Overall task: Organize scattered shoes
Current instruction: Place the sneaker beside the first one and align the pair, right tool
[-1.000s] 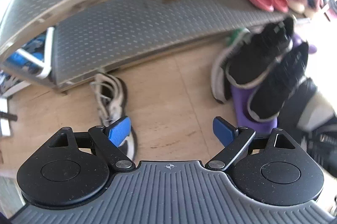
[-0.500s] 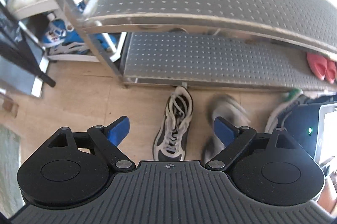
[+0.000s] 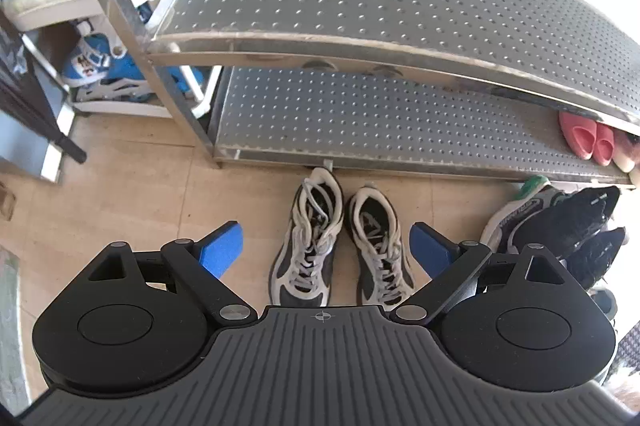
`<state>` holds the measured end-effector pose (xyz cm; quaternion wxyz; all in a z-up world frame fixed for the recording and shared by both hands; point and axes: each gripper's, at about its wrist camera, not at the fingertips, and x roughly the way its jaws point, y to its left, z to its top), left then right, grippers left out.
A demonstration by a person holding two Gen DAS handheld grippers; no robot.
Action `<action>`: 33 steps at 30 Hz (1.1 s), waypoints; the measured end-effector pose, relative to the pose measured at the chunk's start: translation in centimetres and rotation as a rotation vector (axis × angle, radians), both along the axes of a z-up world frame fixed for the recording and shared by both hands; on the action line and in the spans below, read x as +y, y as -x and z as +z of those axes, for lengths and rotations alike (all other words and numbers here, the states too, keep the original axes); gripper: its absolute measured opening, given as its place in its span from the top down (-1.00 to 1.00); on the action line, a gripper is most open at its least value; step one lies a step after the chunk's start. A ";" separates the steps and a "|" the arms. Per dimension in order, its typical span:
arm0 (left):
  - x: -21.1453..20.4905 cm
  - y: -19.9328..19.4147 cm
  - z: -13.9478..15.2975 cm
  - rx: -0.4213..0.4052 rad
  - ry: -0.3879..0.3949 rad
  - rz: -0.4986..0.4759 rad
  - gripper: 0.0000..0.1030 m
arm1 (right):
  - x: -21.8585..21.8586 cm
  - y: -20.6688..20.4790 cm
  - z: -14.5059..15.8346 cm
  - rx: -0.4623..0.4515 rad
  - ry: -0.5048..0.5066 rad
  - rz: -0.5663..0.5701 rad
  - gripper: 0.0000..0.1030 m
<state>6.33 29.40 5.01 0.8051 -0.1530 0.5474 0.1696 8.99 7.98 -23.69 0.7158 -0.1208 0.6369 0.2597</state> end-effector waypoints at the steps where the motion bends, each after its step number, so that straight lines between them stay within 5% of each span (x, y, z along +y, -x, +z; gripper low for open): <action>1: 0.1 -0.1 -0.2 0.001 0.004 -0.001 -0.82 | 0.2 0.1 -0.8 0.009 0.007 0.009 -0.60; 7: 0.4 -0.5 -1.3 0.018 0.033 -0.008 -0.83 | 2.2 -0.3 -4.2 0.019 0.005 0.024 -0.67; 14: 1.8 -0.5 -1.1 0.018 -0.028 0.051 -0.85 | 4.7 -1.0 -8.2 -0.010 0.078 0.032 -0.79; 17: 2.4 -0.5 -1.2 0.020 -0.018 0.078 -0.85 | 4.9 -1.0 -8.0 -0.032 0.088 -0.032 -0.70; 21: 2.4 -0.6 -1.3 0.017 0.006 0.073 -0.85 | 6.6 -1.9 -6.8 0.019 -0.018 -0.181 -0.67; 29: 2.2 -1.1 -1.6 0.030 -0.004 0.076 -0.85 | 9.9 -1.8 -7.4 0.038 0.101 -0.089 -0.73; 33: 1.8 -1.2 -1.4 0.029 -0.017 0.070 -0.85 | 9.2 -0.8 -5.9 0.026 0.051 -0.026 -0.77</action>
